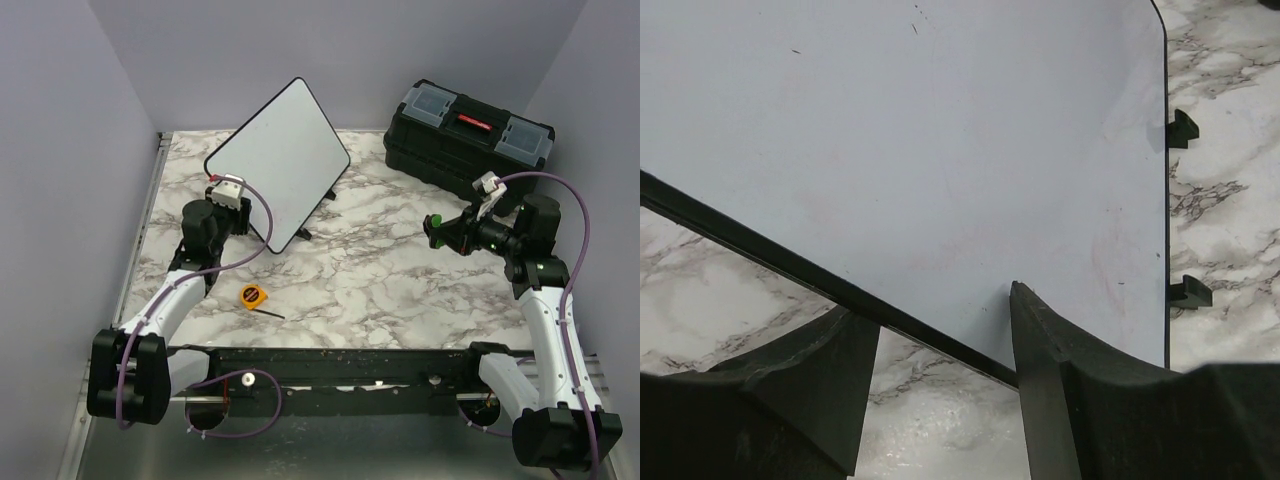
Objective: Erase the whiteboard
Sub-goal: Place the whiteboard at the center of the board.
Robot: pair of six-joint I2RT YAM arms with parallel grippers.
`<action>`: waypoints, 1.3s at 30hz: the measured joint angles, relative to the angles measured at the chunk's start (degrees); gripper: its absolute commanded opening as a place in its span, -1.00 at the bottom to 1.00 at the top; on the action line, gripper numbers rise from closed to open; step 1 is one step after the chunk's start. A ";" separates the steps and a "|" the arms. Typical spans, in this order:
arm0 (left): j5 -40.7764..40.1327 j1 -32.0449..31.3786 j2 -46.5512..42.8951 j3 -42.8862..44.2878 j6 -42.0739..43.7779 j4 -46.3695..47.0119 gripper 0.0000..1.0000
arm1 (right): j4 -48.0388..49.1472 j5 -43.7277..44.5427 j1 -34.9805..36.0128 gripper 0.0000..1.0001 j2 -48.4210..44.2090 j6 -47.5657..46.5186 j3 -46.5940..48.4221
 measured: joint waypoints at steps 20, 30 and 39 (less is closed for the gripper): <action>-3.52 -3.76 -0.76 -4.07 5.53 3.52 0.24 | 0.00 -0.87 0.00 -0.99 -0.37 0.00 0.00; -5.46 -4.59 -0.63 -5.42 8.61 2.32 0.77 | 0.00 -1.29 0.00 -0.99 -0.92 0.00 0.00; -7.41 -4.76 -1.92 -5.53 8.09 2.10 0.95 | 0.00 -1.73 0.00 -0.99 -1.25 0.00 0.00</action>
